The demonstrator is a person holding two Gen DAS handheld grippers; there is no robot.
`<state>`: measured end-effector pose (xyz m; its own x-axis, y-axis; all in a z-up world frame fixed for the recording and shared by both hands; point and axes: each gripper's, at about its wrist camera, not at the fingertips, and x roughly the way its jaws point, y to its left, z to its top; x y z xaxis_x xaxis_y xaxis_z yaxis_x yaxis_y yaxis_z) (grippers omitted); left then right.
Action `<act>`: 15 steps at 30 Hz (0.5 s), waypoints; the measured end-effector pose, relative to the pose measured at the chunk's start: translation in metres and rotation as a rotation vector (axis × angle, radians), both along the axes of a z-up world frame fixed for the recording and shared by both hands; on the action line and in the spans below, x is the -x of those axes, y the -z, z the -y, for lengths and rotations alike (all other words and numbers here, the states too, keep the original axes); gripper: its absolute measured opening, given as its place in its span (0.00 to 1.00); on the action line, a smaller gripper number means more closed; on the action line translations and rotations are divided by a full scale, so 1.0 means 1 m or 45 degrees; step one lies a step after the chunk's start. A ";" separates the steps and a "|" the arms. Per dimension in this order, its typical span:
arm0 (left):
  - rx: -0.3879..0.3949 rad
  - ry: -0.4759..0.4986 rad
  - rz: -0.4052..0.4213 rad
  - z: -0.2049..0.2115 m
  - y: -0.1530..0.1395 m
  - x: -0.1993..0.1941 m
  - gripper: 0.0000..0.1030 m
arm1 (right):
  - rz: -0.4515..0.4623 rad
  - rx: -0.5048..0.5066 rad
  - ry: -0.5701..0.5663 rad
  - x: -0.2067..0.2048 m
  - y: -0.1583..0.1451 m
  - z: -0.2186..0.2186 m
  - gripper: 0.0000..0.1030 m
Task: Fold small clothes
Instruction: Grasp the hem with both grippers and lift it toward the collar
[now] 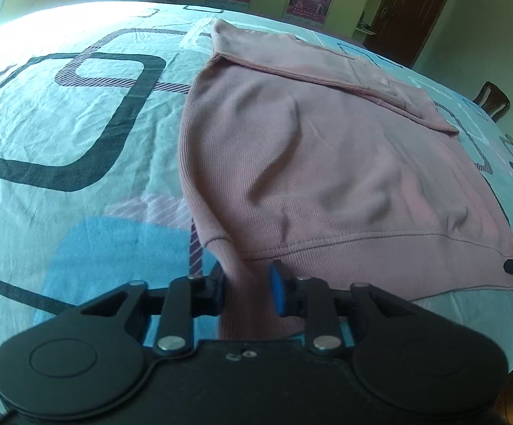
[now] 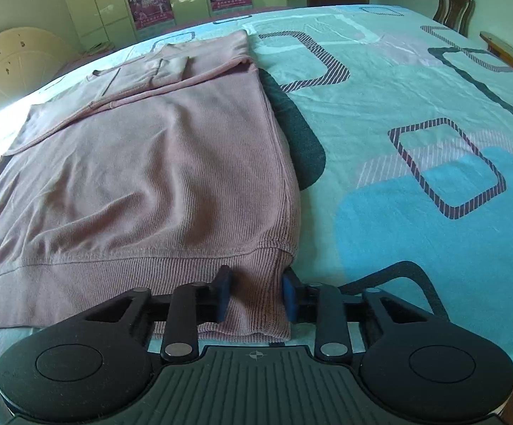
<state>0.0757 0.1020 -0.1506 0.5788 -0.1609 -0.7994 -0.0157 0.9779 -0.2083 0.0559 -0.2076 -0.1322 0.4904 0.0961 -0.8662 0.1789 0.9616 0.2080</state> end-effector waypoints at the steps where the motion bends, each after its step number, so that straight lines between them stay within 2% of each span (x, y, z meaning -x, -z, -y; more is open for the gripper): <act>1: 0.007 0.001 0.004 0.001 -0.001 -0.002 0.10 | 0.002 -0.017 -0.005 -0.001 -0.002 0.001 0.11; 2: 0.009 0.002 0.013 0.002 -0.003 -0.003 0.06 | 0.010 -0.028 -0.005 -0.002 -0.005 0.001 0.10; 8: 0.111 0.005 0.133 0.000 -0.035 -0.024 0.05 | 0.136 -0.112 -0.016 -0.019 -0.039 0.008 0.09; 15: 0.224 -0.052 0.287 -0.004 -0.078 -0.083 0.05 | 0.287 -0.192 0.000 -0.075 -0.078 0.020 0.09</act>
